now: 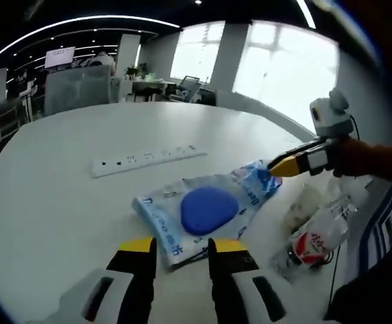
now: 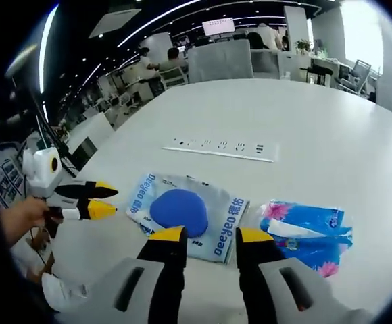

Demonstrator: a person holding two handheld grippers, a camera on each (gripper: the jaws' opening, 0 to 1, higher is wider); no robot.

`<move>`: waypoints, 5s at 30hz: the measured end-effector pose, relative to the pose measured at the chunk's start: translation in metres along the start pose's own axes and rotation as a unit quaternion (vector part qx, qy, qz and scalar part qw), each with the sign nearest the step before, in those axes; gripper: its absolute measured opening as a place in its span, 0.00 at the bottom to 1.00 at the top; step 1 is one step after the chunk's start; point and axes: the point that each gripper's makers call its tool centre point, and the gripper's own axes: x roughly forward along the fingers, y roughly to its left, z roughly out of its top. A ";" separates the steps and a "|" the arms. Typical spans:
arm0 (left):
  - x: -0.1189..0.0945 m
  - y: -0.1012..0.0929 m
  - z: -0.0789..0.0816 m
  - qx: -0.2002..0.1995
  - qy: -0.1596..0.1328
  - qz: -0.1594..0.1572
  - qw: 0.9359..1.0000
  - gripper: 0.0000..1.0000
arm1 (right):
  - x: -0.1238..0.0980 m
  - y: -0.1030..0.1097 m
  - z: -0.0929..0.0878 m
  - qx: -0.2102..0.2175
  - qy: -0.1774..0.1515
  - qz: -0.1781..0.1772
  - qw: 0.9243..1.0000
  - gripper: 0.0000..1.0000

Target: Arrange the tabletop items into an orderly group along one side of the table until the central work area is clear of visible clutter.

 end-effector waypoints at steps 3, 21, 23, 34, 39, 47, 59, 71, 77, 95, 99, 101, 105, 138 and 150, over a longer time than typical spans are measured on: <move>-0.009 -0.003 0.006 0.006 -0.009 -0.002 1.000 0.32 | -0.014 0.003 0.002 0.008 -0.015 0.007 1.000 0.31; -0.077 -0.022 0.004 0.028 -0.045 0.005 0.999 0.56 | -0.083 -0.012 -0.013 0.011 -0.075 -0.020 0.997 0.55; -0.084 -0.025 0.004 0.031 -0.049 0.006 0.998 0.58 | -0.090 -0.014 -0.018 0.015 -0.077 -0.020 0.997 0.57; -0.122 -0.024 -0.007 0.015 -0.066 0.019 0.997 0.65 | -0.117 -0.038 -0.046 0.028 -0.086 -0.052 0.995 0.53; -0.136 -0.025 -0.011 0.011 -0.076 0.025 0.997 0.67 | -0.114 -0.056 -0.068 0.050 -0.073 -0.063 0.994 0.38; -0.153 -0.041 -0.016 0.017 -0.085 0.026 0.996 0.70 | -0.107 -0.060 -0.085 0.069 -0.057 -0.065 0.994 0.21; -0.175 -0.052 -0.024 0.023 -0.094 0.025 0.995 0.81 | -0.094 -0.062 -0.096 0.119 -0.033 -0.059 0.991 0.00; -0.189 -0.049 -0.029 0.037 -0.095 0.023 0.994 0.91 | -0.103 -0.054 -0.090 0.153 -0.039 -0.053 0.986 0.00; -0.191 -0.049 -0.028 0.048 -0.098 0.015 0.994 0.97 | -0.106 -0.052 -0.073 0.156 -0.050 -0.051 0.985 0.00; -0.199 -0.040 -0.034 0.059 -0.091 0.017 0.994 0.99 | -0.094 0.022 0.032 0.128 -0.088 0.024 0.988 0.00; -0.202 -0.036 -0.036 0.060 -0.089 0.020 0.994 0.99 | -0.084 0.040 0.049 0.114 -0.086 0.038 0.989 0.00; -0.202 -0.034 -0.037 0.058 -0.088 0.019 0.994 0.99 | -0.079 0.050 0.056 0.107 -0.085 0.045 0.990 0.00; -0.202 -0.034 -0.038 0.057 -0.084 0.020 0.995 0.99 | -0.068 0.063 0.066 0.101 -0.084 0.054 0.990 0.00; -0.204 -0.012 -0.036 0.066 -0.083 0.007 0.994 0.99 | 0.035 0.161 0.082 0.088 -0.021 0.092 0.992 0.00; -0.210 0.005 -0.030 0.064 -0.089 0.011 0.994 0.99 | 0.079 0.171 0.069 0.099 0.016 0.065 0.993 0.00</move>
